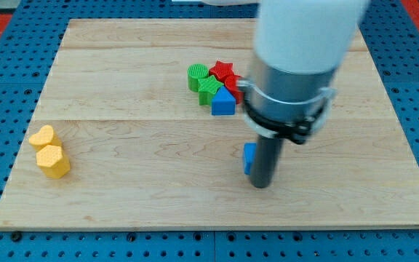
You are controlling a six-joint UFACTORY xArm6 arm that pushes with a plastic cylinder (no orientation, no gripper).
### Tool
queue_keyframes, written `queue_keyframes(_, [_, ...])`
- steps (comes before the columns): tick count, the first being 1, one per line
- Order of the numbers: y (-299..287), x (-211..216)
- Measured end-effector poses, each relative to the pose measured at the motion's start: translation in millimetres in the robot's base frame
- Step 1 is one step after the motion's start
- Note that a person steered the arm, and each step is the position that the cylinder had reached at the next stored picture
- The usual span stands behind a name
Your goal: Move the blue cube closer to green star
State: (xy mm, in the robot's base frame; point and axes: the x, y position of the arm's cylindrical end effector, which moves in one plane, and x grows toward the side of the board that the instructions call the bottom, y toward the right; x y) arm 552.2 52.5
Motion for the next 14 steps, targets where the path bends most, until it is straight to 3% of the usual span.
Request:
queue_keyframes(1, [8.1,1.2])
queue_keyframes(2, [88.6,13.1])
queue_keyframes(4, [7.4,-22.2])
queue_keyframes(5, [3.3,-50.7])
queue_keyframes(8, [-97.9,-55.6])
queue_keyframes(9, [-95.7,-38.1])
queue_keyframes(10, [-109.7,-51.0])
queue_keyframes(14, [-75.2,-98.3])
